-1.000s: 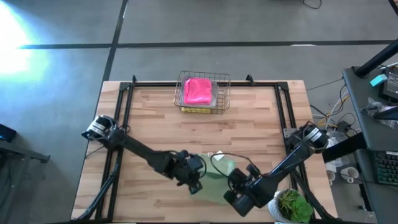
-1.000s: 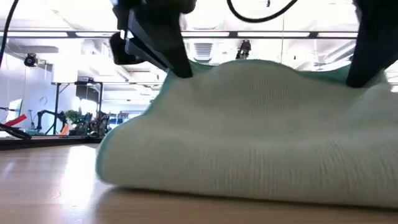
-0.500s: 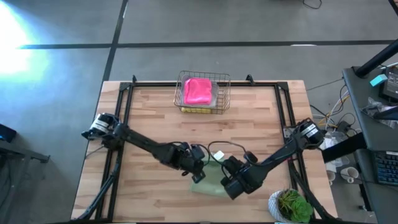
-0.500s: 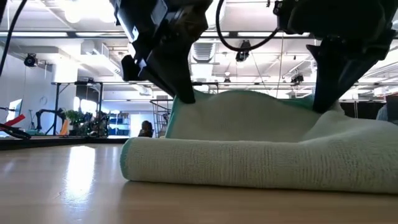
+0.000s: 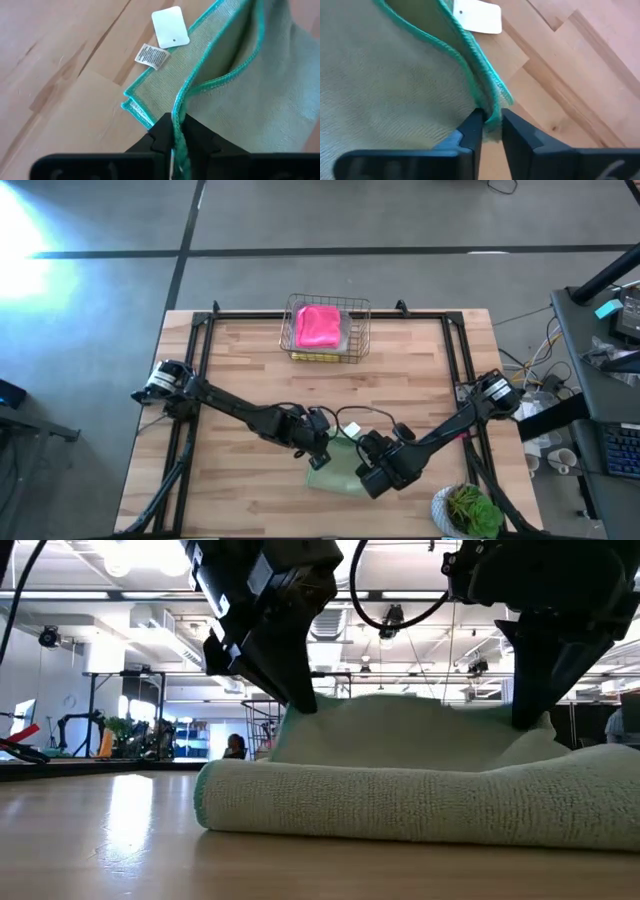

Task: Fold microfiber towels
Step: Fold the blue towel, then put the blue towel into the wire basket

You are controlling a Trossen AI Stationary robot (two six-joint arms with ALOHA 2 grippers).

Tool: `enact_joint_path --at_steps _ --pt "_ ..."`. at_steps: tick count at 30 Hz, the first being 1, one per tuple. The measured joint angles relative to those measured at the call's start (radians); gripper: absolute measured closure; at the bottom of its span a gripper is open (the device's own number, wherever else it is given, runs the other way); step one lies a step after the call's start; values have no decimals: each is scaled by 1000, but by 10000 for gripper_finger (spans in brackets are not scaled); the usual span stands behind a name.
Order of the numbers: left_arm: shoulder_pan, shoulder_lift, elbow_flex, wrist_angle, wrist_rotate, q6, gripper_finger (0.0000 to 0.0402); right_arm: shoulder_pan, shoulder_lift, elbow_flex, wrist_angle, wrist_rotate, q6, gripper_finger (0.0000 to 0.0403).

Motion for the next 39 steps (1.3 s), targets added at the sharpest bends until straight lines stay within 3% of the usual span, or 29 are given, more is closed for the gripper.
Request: enact_joint_path --at_steps 10,16,19,22,28,34,39 --pt "15 -2 8 -11 31 34 280 -9 -3 0 -88 12 19 263" --pt "54 -97 30 -108 273 79 250 6 -92 33 -186 3 -54 245" --pt "37 -177 19 -115 304 76 249 43 -168 40 -183 -1 -70 244" --pt "-3 -258 -1 -112 292 51 249 100 -238 37 -173 12 -33 243" --pt "-107 -323 -82 -58 68 -51 249 246 -297 -13 -112 131 155 243" --pt "-134 -299 -229 223 45 -134 249 280 -298 -101 -5 172 327 243" --pt "-133 -287 -389 493 42 -214 249 279 -298 -203 107 174 378 243"
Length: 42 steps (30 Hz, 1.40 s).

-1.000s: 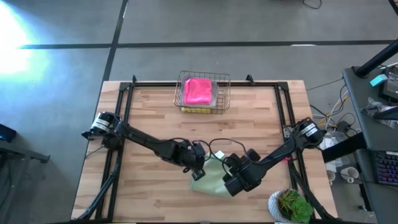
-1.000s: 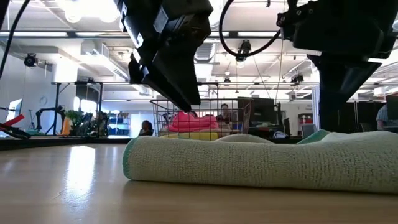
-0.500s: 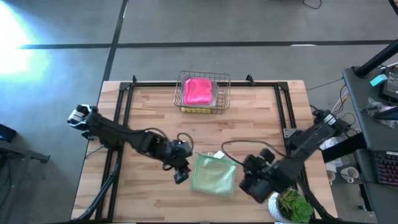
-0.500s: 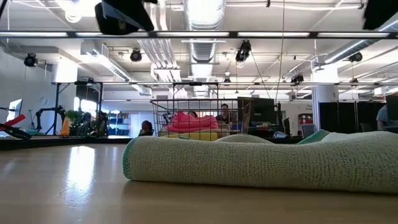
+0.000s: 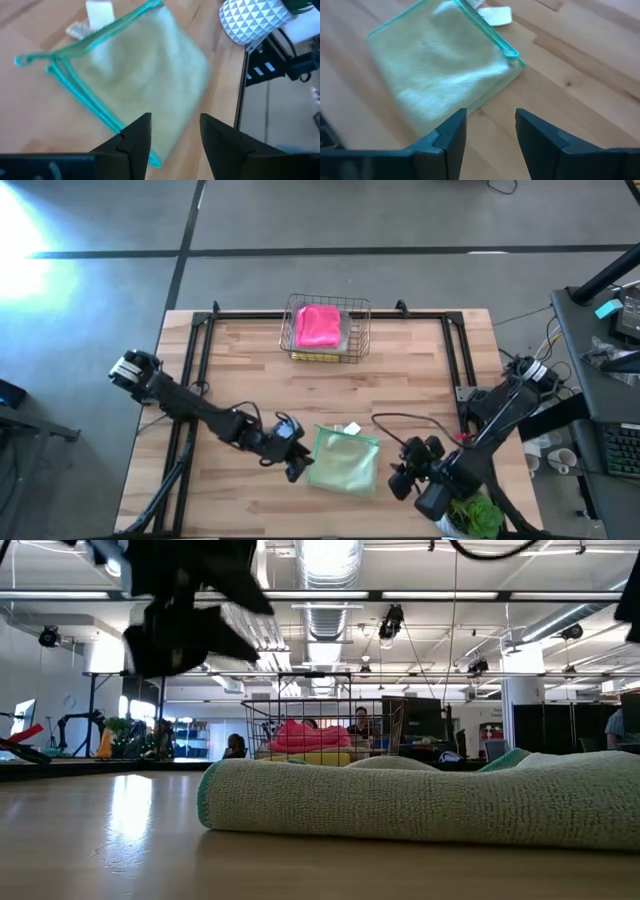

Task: Fold microfiber towels
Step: Put the blue towel into the wire basket

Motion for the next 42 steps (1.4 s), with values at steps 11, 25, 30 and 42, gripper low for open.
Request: enact_joint_path --at_steps 11,25,30,42 --pt "30 0 -151 105 -48 -183 249 -10 -111 -329 349 54 212 243" --pt "154 0 -147 95 51 -186 220 -133 -226 -486 537 41 194 243" --pt "176 0 -147 98 54 -202 182 -178 -197 -484 538 -39 153 243" --pt "179 148 -142 252 68 -261 162 -211 -90 -490 648 -59 141 243"
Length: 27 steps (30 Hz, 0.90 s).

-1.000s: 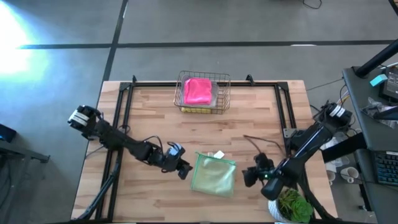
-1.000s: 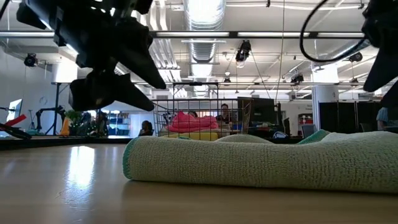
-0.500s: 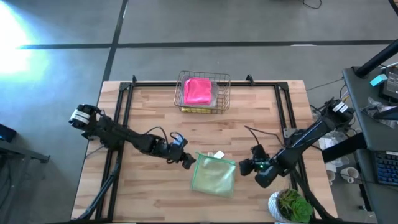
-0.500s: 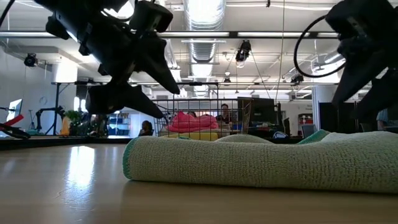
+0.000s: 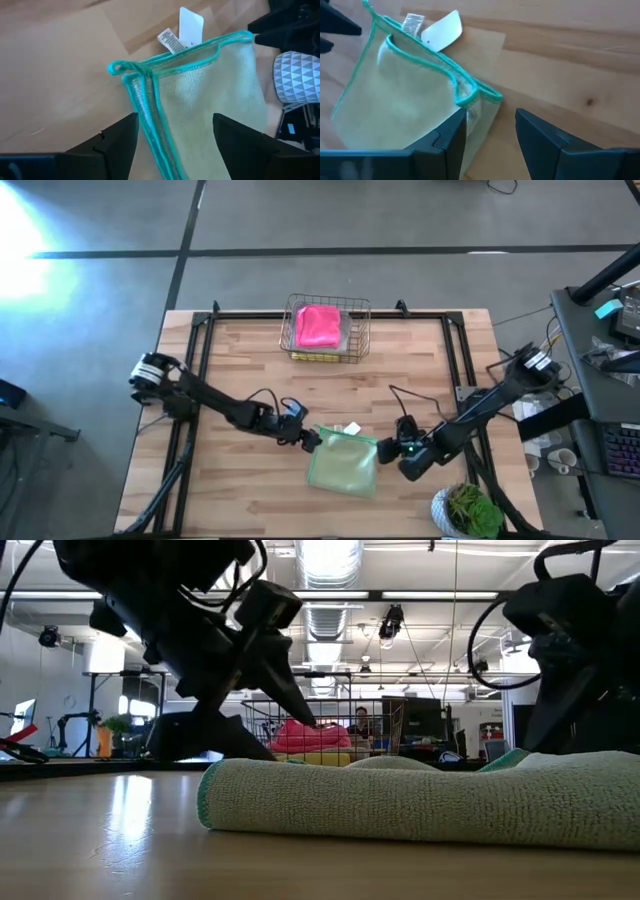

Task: Fold microfiber towels
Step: Put the blue towel into the wire basket

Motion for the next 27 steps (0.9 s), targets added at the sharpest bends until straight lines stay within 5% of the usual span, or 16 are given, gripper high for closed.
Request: enact_joint_path --at_steps 27 --pt "6 209 39 101 41 -31 171 -65 147 -18 287 -36 -101 243"
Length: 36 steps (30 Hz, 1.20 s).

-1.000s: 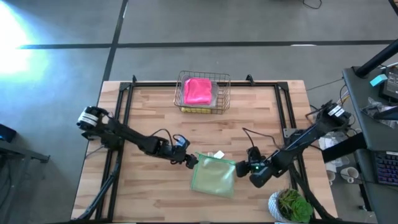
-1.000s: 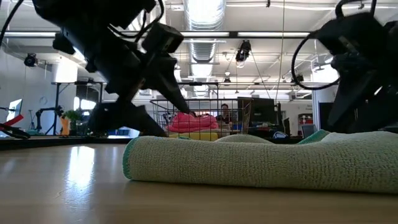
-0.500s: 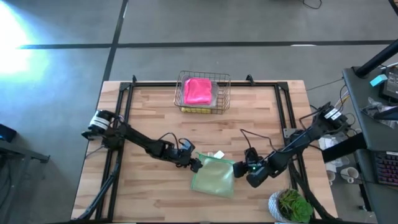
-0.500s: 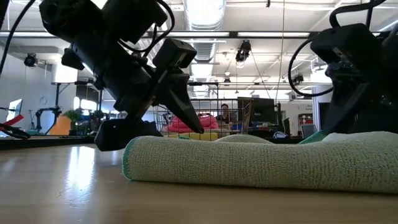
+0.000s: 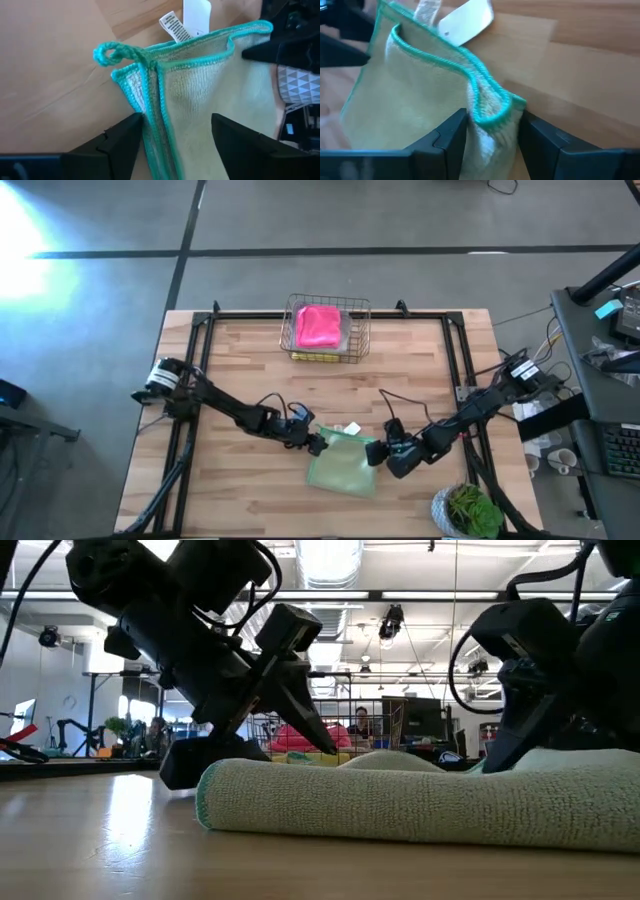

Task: Fold microfiber towels
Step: Put the blue towel into the wire basket

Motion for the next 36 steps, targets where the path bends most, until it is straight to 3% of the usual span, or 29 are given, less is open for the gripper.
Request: enact_joint_path --at_steps 7,15,27,36 --pt "-1 4 2 44 -32 14 263 -1 4 0 21 -12 -31 264" --pt "-1 1 1 64 -64 13 391 -1 4 -1 20 -19 -56 377" --pt "0 -21 55 27 -95 91 399 -1 -9 70 -7 -4 -199 390" --pt "1 -96 61 -29 -108 122 399 -4 -21 236 -317 22 -291 391"
